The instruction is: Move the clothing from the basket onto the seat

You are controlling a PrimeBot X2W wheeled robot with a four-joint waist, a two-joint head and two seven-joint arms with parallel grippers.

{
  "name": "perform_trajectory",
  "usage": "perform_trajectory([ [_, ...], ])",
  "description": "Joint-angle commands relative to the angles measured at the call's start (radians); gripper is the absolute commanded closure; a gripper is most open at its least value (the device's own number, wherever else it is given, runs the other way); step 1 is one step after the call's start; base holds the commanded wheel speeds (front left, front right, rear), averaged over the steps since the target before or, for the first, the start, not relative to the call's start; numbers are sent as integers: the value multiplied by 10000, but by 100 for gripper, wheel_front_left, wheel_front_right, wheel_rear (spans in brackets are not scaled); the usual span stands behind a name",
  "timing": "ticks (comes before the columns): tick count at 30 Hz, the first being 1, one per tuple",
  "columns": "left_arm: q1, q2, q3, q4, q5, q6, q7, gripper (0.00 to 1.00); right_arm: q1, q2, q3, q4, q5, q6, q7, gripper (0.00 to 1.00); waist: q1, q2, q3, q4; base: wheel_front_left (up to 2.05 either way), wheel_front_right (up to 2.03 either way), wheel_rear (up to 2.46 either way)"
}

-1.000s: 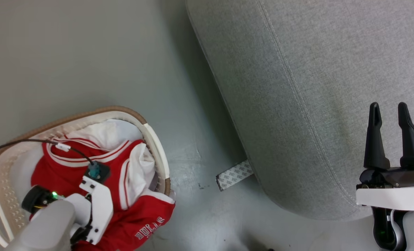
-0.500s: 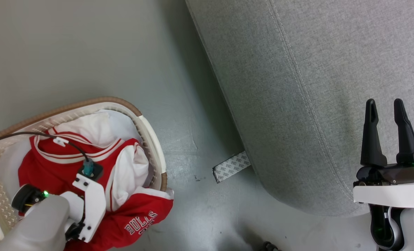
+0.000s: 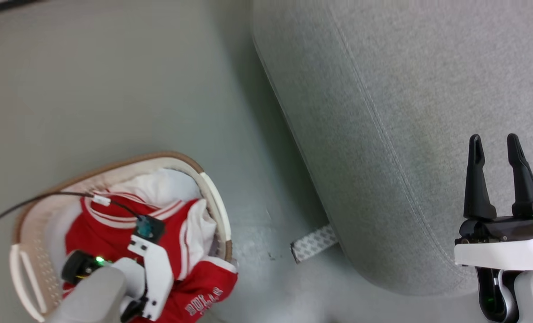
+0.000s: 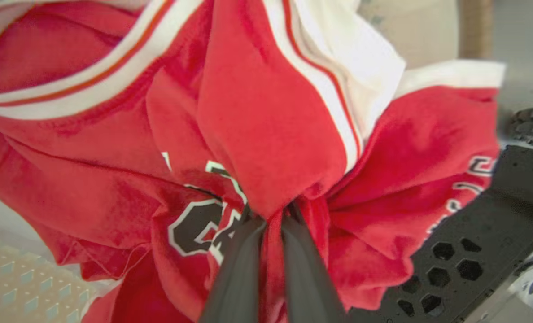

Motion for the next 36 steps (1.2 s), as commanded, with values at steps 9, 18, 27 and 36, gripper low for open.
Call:
perform_trajectory([
  [9, 636, -708, -197, -466, -885, 21, -2013, 100, 587, -16, -21, 262, -875, -17, -33, 0, 0, 0, -2776, 1544, 0, 0, 0],
  [18, 1064, -1251, -91, -1045, -1653, 21, -3615, 100, 1108, -16, 59, 614, -1328, -17, -21, 0, 0, 0, -4553, 2724, 0, 0, 0],
  [27, 1053, -1303, 172, -2628, -1691, 273, -4779, 100, 1643, -18, 425, 841, -1323, -18, 71, 0, 0, 0, -5665, 3623, 0, 0, 0],
  [36, 823, -767, 524, -5337, -1573, 1006, -4722, 100, 2045, -17, 1245, 997, -1297, -19, 133, 0, 0, 0, -6160, 3984, 0, 0, 0],
])
